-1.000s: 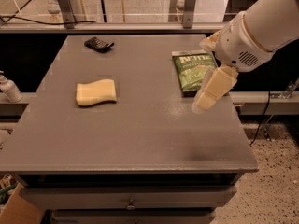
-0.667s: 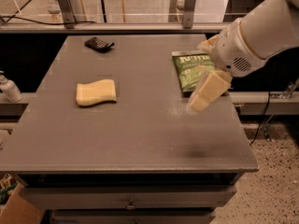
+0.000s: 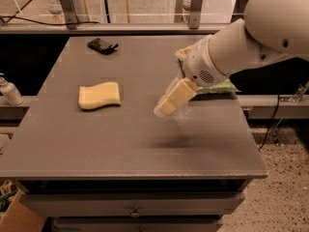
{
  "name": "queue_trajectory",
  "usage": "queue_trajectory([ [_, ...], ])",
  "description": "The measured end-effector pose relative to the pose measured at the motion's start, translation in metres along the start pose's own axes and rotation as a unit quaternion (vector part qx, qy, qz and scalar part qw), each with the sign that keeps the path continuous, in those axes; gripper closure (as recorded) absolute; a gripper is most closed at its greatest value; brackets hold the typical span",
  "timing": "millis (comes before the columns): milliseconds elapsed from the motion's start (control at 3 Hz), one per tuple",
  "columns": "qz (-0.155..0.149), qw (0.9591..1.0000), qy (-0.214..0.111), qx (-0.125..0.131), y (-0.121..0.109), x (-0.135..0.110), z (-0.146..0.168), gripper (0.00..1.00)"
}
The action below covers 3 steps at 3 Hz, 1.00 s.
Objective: Move sponge near rxbar chocolate
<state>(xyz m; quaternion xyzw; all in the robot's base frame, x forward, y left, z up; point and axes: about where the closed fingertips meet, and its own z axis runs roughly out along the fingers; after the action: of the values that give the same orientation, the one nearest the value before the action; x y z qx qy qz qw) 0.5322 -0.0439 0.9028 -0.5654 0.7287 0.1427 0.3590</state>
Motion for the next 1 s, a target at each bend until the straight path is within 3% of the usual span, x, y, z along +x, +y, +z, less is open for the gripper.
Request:
queue_trajectory([
  [333,0.01,0.9993,-0.035,-0.013,0.002,-0.021,0.037,0.0],
  [1000,0.017,0.9966,-0.067,-0.043,0.019,-0.052,0.103,0.0],
])
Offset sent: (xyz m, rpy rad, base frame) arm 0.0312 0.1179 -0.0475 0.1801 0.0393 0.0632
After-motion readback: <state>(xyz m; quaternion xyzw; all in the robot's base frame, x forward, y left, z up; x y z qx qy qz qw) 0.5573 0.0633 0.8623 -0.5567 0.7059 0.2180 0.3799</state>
